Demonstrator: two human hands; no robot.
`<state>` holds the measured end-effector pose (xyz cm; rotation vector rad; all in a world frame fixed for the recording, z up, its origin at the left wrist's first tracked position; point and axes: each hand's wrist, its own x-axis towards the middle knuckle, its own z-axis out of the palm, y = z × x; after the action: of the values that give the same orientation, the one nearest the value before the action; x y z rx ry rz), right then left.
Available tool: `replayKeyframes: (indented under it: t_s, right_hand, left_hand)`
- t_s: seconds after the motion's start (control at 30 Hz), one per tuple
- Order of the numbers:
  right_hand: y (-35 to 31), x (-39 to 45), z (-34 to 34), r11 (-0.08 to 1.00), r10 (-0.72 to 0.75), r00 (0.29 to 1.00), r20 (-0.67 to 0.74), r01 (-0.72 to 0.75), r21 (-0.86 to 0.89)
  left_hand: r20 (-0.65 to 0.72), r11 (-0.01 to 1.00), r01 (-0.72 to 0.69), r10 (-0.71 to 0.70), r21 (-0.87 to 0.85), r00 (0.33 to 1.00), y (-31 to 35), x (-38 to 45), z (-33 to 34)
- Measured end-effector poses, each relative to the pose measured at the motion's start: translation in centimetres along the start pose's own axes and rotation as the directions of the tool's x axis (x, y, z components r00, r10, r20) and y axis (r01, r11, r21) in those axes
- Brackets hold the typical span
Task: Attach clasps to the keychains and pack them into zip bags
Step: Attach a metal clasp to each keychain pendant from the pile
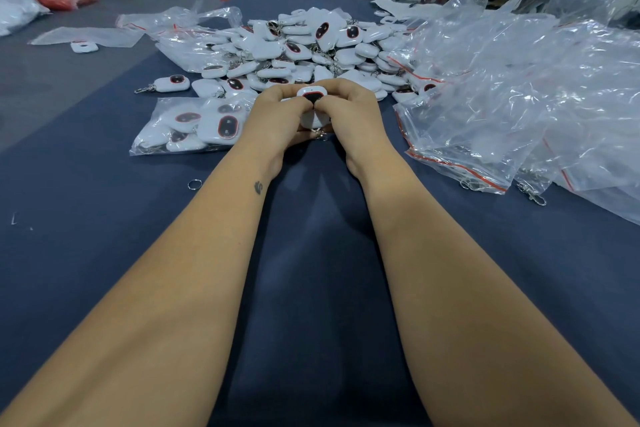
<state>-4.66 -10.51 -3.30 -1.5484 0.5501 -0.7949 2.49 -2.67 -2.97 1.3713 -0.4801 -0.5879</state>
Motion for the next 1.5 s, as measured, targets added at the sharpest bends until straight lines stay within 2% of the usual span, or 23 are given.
replayKeyframes:
  t_s: [0.33, 0.47, 0.57, 0.67, 0.7, 0.77, 0.83, 0.9, 0.97, 1.1, 1.2, 1.27, 1.4, 1.5]
  right_hand:
    - [-0.2, -0.1, 0.1, 1.000, 0.005, 1.000, 0.005, -0.005, 0.005]
    - [-0.2, 0.1, 0.2, 0.998, 0.047, 0.998, -0.029, -0.046, 0.033]
    - [-0.3, 0.3, 0.2, 0.994, 0.066, 0.996, -0.063, -0.061, 0.086]
    - [-0.1, 0.5, 0.0, 0.991, 0.071, 0.993, -0.095, -0.059, 0.124]
    - [-0.1, 0.5, 0.0, 0.993, 0.064, 0.993, -0.095, -0.054, 0.108]
    - [0.1, 0.3, 0.0, 0.997, 0.040, 0.996, -0.081, -0.035, 0.062]
    - [0.2, 0.3, 0.0, 0.999, 0.030, 0.997, -0.072, -0.028, 0.032]
    - [0.2, 0.4, 0.1, 0.999, 0.038, 0.997, -0.071, -0.036, 0.032]
    - [0.1, 0.5, 0.2, 0.995, 0.065, 0.996, -0.067, -0.060, 0.080]
    - [0.0, 0.5, 0.1, 0.975, 0.114, 0.991, -0.064, -0.099, 0.199]
    - [-0.1, 0.6, 0.1, 0.957, 0.123, 0.991, -0.051, -0.105, 0.271]
    - [-0.2, 0.7, 0.2, 0.937, 0.127, 0.991, -0.039, -0.107, 0.333]
    - [-0.5, 0.4, 0.3, 0.840, 0.085, 0.995, 0.044, -0.095, 0.534]
    - [-0.7, 0.1, 0.4, 0.756, 0.045, 0.993, 0.112, -0.107, 0.646]
  left_hand:
    - [-0.024, 0.999, -0.017, 0.018, 0.037, 1.000, 0.1, -0.1, 0.1]
    - [-0.002, 0.996, -0.067, 0.067, 0.051, 0.998, 0.0, -0.4, 0.3]
    - [0.030, 0.980, -0.117, 0.114, 0.164, 0.993, 0.6, -0.6, 0.5]
    - [0.002, 0.922, -0.225, 0.236, 0.315, 0.972, 1.2, -0.8, 0.2]
    - [-0.035, 0.882, -0.266, 0.303, 0.390, 0.952, 1.3, -0.8, -0.1]
    - [-0.106, 0.716, -0.278, 0.440, 0.640, 0.892, 1.4, -0.8, -1.1]
    - [-0.129, 0.503, -0.172, 0.509, 0.847, 0.851, 1.2, -0.4, -2.4]
    - [-0.147, 0.348, -0.035, 0.480, 0.937, 0.865, 1.0, -0.2, -2.9]
    - [-0.162, 0.261, 0.047, 0.439, 0.964, 0.884, 0.9, -0.2, -2.9]
    - [-0.115, 0.172, 0.047, 0.417, 0.984, 0.902, 0.6, -0.3, -2.8]
    - [-0.106, 0.177, 0.034, 0.412, 0.984, 0.905, 0.6, -0.3, -2.8]
    - [-0.100, 0.225, -0.001, 0.437, 0.974, 0.894, 0.6, -0.3, -2.8]
    - [-0.099, 0.512, -0.203, 0.501, 0.835, 0.860, 0.7, -0.3, -2.8]
    - [-0.127, 0.631, -0.266, 0.507, 0.729, 0.852, 0.8, -0.3, -2.5]
